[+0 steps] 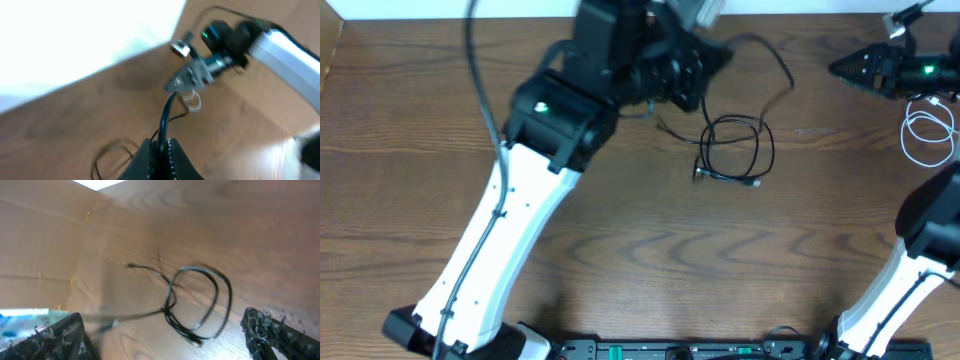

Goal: Untangle cables

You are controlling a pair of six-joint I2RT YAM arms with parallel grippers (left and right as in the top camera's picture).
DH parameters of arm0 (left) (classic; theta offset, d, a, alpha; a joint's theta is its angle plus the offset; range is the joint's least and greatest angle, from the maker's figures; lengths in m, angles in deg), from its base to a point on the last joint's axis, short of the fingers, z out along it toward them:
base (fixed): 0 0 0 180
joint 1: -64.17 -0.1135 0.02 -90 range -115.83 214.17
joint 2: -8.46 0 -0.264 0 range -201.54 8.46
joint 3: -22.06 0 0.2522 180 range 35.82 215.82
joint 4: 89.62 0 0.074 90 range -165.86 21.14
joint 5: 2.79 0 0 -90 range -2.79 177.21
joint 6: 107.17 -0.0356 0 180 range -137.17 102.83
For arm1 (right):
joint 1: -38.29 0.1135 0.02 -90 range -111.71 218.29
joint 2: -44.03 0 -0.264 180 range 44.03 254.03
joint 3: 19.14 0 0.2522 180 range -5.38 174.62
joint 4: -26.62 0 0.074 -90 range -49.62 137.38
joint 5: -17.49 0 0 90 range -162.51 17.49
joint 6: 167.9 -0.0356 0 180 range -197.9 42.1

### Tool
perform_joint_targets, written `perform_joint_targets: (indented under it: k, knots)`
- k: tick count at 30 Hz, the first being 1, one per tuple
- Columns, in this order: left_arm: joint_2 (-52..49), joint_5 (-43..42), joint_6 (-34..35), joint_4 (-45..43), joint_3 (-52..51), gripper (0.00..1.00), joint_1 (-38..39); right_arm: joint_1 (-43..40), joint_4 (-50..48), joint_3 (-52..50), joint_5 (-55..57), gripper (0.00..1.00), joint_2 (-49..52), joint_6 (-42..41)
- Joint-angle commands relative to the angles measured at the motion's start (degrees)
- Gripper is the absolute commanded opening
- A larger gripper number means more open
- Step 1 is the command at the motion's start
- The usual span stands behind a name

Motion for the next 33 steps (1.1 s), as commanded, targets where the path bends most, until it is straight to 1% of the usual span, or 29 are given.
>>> perform_joint_targets:
  k: [1,4,6,9,12,15,18,19,22,25,28,30,33]
  knots:
    - [1.55,0.90,4.66,-3.43,0.33,0.07,-2.12,2.67,0.13,1.09,-2.86,0.98,-6.45,2.45]
    - [1.57,0.35,10.05,-7.41,0.33,0.08,-4.76,5.22,0.37,1.09,-2.84,0.99,-8.41,4.46]
    - [1.57,-1.29,12.28,-9.05,0.33,0.07,-6.27,6.56,0.37,1.09,-2.82,0.99,-8.52,5.70]
    - [1.57,-4.79,14.27,-11.13,0.33,0.07,-8.59,8.94,0.37,1.01,-1.90,0.99,-8.48,7.23]
    - [1.57,-8.85,15.98,-12.07,0.33,0.07,-11.13,12.72,-0.37,0.98,-1.79,0.99,-8.48,10.84]
    - [1.57,-10.84,18.34,-12.17,0.33,0.08,-12.98,16.68,-2.47,0.98,-1.66,0.99,-8.48,13.75]
    - [1.57,-13.38,19.96,-13.05,0.33,0.07,-14.62,20.06,-4.98,0.98,0.57,0.99,-8.48,14.23]
    - [1.60,-15.26,21.11,-13.81,0.33,0.07,-15.61,22.21,-6.88,0.98,2.38,0.99,-8.48,14.23]
    - [1.60,-17.77,22.75,-14.71,0.33,0.08,-17.05,25.22,-11.08,0.98,3.37,0.98,-8.28,14.21]
    - [1.62,-19.34,23.67,-14.73,0.33,0.08,-18.08,27.76,-15.52,0.98,6.01,0.90,-8.02,13.14]
    - [1.62,-22.16,24.39,-14.71,0.33,0.07,-19.23,31.01,-22.97,0.87,11.32,0.87,-7.41,7.37]
    - [1.62,-22.34,24.96,-14.62,0.33,0.07,-19.82,31.95,-26.10,0.87,12.44,0.85,-7.08,5.14]
    - [1.62,-22.62,25.83,-14.56,0.33,0.07,-20.85,32.57,-28.09,0.85,12.41,0.76,-6.54,4.39]
